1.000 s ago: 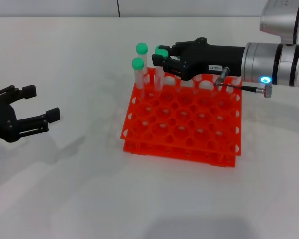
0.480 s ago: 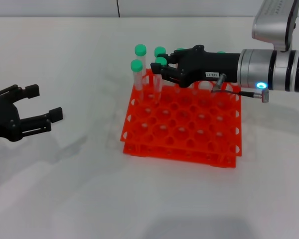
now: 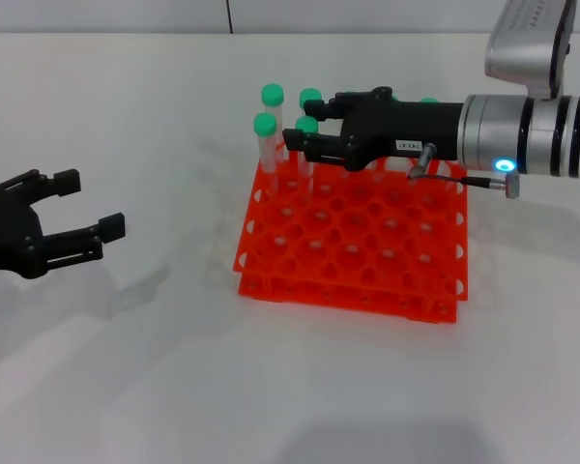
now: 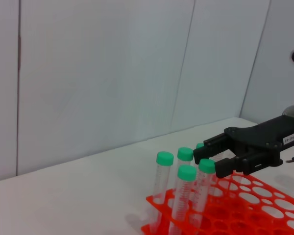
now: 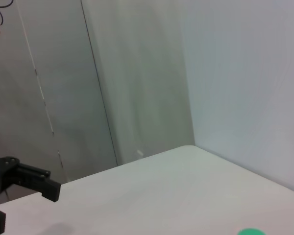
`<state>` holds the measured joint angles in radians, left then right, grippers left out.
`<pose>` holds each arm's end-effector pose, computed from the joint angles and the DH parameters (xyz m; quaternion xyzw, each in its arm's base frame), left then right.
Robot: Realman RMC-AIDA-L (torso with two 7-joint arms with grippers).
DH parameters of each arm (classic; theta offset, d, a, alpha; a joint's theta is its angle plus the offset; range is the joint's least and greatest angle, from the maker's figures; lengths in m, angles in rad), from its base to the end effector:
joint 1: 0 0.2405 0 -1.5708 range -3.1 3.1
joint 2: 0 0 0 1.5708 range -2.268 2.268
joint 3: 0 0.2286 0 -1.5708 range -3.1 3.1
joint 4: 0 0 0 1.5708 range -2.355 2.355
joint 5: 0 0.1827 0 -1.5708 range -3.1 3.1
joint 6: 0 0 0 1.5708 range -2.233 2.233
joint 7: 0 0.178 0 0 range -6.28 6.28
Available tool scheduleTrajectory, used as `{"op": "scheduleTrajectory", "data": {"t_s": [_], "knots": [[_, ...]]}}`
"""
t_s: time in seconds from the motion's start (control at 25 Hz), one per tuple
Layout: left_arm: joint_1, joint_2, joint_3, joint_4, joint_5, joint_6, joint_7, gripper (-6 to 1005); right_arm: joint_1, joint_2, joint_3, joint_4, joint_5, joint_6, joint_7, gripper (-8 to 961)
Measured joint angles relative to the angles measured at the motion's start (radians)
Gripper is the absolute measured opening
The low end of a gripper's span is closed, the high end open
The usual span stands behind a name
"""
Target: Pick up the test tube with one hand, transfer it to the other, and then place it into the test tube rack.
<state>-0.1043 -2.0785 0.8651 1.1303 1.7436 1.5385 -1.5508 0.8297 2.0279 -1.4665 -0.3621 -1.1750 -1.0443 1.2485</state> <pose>-0.2531 0.2613 0.0495 -0.9037 -0.2538 -0.2330 0.2542 0.1202 0.3770 -0.0760 -0.9413 0.1570 0.2539 0.1574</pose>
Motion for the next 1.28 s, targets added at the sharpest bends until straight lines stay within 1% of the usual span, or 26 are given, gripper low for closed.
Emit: {"op": "scheduleTrajectory", "data": {"t_s": [0.16, 0.28, 0.36, 0.44, 0.52, 0.56, 0.64, 0.68, 0.72, 0.84, 0.92, 0.96, 1.08, 1.12, 1.28], "knots": [[0.0, 0.0, 0.0, 0.0, 0.001, 0.0, 0.0, 892, -0.014, -0.001, 0.001, -0.022, 0.001, -0.019, 0.011, 499], [0.001, 0.0, -0.002, 0.001, 0.001, 0.002, 0.0, 892, -0.058, -0.012, -0.001, -0.078, -0.005, -0.064, 0.036, 516], [0.004, 0.0, -0.013, 0.003, 0.002, 0.007, 0.0, 892, -0.098, -0.024, 0.001, -0.13, -0.016, -0.107, 0.045, 525], [0.004, 0.0, -0.021, 0.005, 0.003, 0.01, 0.0, 892, -0.139, -0.044, 0.004, -0.186, -0.046, -0.166, 0.048, 534], [0.0, 0.001, -0.021, 0.006, 0.009, 0.012, 0.0, 892, -0.179, -0.072, 0.013, -0.231, -0.075, -0.233, 0.058, 544], [-0.006, 0.002, -0.021, 0.006, 0.013, 0.014, 0.0, 892, -0.198, -0.087, 0.031, -0.238, -0.083, -0.267, 0.063, 548], [-0.023, 0.004, -0.022, 0.003, 0.026, 0.029, 0.005, 892, -0.223, -0.108, 0.076, -0.232, -0.106, -0.316, 0.065, 558], [-0.029, 0.005, -0.023, 0.002, 0.029, 0.036, 0.007, 892, -0.223, -0.108, 0.076, -0.232, -0.106, -0.316, 0.065, 562], [-0.035, 0.007, -0.023, -0.001, 0.03, 0.045, 0.007, 892, -0.232, -0.114, 0.094, -0.229, -0.121, -0.333, 0.063, 567], [-0.059, 0.023, -0.025, -0.019, 0.031, 0.081, 0.011, 892, -0.256, -0.129, 0.139, -0.224, -0.189, -0.378, 0.039, 581], [-0.083, 0.042, -0.035, -0.044, 0.032, 0.111, 0.013, 892, -0.273, -0.131, 0.169, -0.221, -0.217, -0.396, 0.015, 590], [-0.095, 0.051, -0.041, -0.061, 0.034, 0.126, 0.014, 892, -0.282, -0.131, 0.181, -0.22, -0.228, -0.404, 0.003, 634], [-0.134, 0.087, -0.062, -0.124, 0.042, 0.171, 0.026, 892, -0.29, -0.135, 0.19, -0.22, -0.238, -0.42, -0.009, 764], [-0.144, 0.097, -0.064, -0.142, 0.045, 0.181, 0.03, 892, -0.293, -0.142, 0.19, -0.216, -0.244, -0.435, -0.011, 808], [-0.175, 0.123, -0.066, -0.184, 0.072, 0.2, 0.037, 892, -0.296, -0.143, 0.191, -0.207, -0.259, -0.437, -0.012, 853]]}}
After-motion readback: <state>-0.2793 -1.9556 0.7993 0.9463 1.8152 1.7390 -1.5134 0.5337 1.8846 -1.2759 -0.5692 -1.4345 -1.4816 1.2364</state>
